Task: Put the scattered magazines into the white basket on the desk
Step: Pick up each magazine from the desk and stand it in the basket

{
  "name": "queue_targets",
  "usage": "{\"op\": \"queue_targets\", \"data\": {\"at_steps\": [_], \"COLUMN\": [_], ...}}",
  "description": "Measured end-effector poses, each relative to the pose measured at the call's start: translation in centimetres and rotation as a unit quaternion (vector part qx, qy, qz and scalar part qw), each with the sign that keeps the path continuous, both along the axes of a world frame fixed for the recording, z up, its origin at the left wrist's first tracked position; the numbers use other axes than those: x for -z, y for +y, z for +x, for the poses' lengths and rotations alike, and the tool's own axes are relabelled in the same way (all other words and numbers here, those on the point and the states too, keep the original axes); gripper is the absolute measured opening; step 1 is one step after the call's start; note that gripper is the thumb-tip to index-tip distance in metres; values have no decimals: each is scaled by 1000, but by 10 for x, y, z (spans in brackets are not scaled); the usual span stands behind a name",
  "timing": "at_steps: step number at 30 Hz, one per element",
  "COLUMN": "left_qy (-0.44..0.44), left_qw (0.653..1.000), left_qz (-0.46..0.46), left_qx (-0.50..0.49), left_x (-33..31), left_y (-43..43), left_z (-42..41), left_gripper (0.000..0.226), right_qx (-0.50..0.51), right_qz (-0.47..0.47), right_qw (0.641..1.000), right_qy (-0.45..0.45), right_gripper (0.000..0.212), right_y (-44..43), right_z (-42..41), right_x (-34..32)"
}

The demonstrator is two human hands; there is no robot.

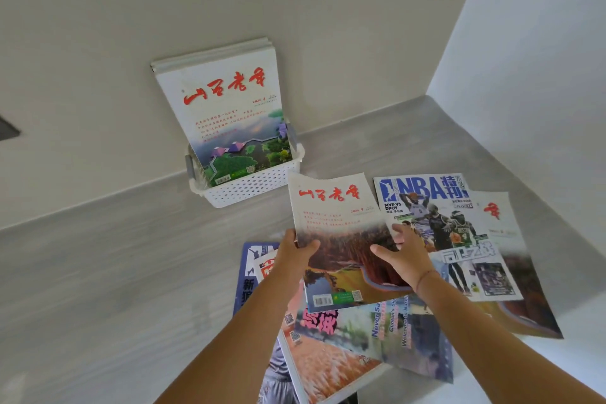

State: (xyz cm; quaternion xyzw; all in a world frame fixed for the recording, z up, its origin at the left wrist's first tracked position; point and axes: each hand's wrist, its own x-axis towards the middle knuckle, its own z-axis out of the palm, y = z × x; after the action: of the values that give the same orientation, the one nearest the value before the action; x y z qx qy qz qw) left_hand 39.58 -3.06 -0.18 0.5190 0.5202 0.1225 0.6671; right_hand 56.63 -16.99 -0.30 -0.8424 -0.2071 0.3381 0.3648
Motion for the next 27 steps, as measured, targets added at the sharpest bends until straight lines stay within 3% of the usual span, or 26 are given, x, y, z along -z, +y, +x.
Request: {"op": "queue_targets", "data": {"at_steps": [6,10,14,19,21,24,27], "left_qy": [-33,-55,-76,-110,-111,-118,-110], "left_qw": [996,993,988,983,982,978,970], "left_qz": [69,72,93,109,130,167,213], "left_qx": [52,82,92,95,84,35,-39], "left_x": [-14,-27,-47,-70,-79,-94,-113], "left_y": [3,4,14,34,44,68,103], "left_z": [-13,-24,-33,-43,-44,-53,-62], "left_gripper": [29,30,30,36,35,24,18], "right_qx": [41,71,-6,-53,-42,-44,-97], "right_qz": [44,88,24,54,93,138,209], "right_qw": [991,943,959,913,917,960,963], "right_qy": [122,312,283,402,385,239,139], "right_gripper": [78,51,43,44,35,25,26], "right_y": [16,29,31,36,45,78,127], "right_z": [17,26,23,16,17,19,21], "right_x": [-6,-15,-20,-25,-32,-59,-102]}}
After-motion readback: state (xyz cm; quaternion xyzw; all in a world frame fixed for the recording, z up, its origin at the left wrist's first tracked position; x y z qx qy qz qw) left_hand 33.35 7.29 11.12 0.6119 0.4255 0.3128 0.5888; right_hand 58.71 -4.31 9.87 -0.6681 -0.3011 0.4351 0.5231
